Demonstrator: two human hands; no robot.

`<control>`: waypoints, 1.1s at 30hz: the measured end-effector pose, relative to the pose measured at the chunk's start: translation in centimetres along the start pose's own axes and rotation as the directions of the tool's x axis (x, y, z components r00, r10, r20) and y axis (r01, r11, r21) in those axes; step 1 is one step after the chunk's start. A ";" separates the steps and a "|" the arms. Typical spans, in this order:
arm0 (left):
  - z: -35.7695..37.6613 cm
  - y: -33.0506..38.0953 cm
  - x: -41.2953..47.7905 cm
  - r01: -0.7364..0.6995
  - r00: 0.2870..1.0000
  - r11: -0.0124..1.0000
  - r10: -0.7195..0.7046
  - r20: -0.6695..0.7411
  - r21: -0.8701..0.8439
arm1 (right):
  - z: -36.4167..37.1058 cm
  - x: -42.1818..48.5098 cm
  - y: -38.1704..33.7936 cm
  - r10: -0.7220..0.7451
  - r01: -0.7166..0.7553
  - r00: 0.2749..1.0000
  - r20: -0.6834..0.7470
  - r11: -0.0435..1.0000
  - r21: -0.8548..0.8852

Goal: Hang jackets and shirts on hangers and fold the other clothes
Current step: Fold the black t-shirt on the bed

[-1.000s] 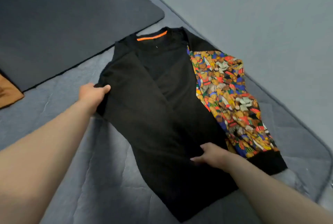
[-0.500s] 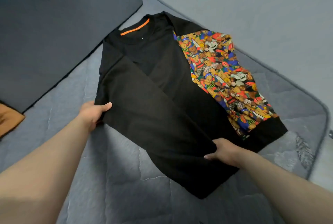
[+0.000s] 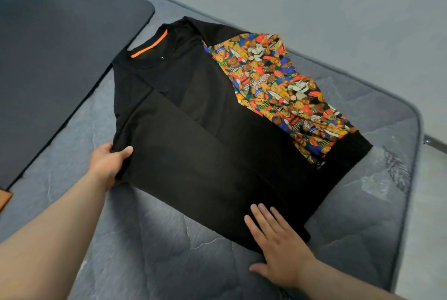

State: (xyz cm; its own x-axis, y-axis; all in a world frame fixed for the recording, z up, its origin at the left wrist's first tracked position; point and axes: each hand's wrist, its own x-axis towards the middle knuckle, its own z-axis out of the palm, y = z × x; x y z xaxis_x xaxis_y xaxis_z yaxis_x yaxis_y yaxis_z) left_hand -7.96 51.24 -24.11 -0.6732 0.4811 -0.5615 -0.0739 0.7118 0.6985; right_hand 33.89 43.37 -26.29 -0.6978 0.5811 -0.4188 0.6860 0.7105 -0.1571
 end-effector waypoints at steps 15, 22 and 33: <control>-2.6 7.3 -2.1 0.067 0.969 0.931 0.024 0.245 -0.358 | -9.3 -1.5 3.2 0.438 -0.387 0.894 0.096 0.644 0.660; 4.7 17.9 -3.4 0.054 0.968 0.812 0.101 0.231 -0.581 | -15.1 -1.5 13.0 0.605 -0.420 0.781 0.156 0.323 0.849; 27.1 29.1 -2.3 -0.243 0.879 0.925 0.337 0.336 -0.292 | -12.7 2.4 30.8 0.649 -0.454 0.738 0.185 0.274 0.848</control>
State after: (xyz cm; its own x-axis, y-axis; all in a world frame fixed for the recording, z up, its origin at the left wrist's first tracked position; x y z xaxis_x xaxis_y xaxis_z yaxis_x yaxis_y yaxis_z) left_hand 11.40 84.68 -14.49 -0.3695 0.8350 -0.4079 -0.1198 0.3924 0.9119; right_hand 50.73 71.66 -20.72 -0.0317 0.8163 -0.5768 0.6800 -0.4054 -0.6110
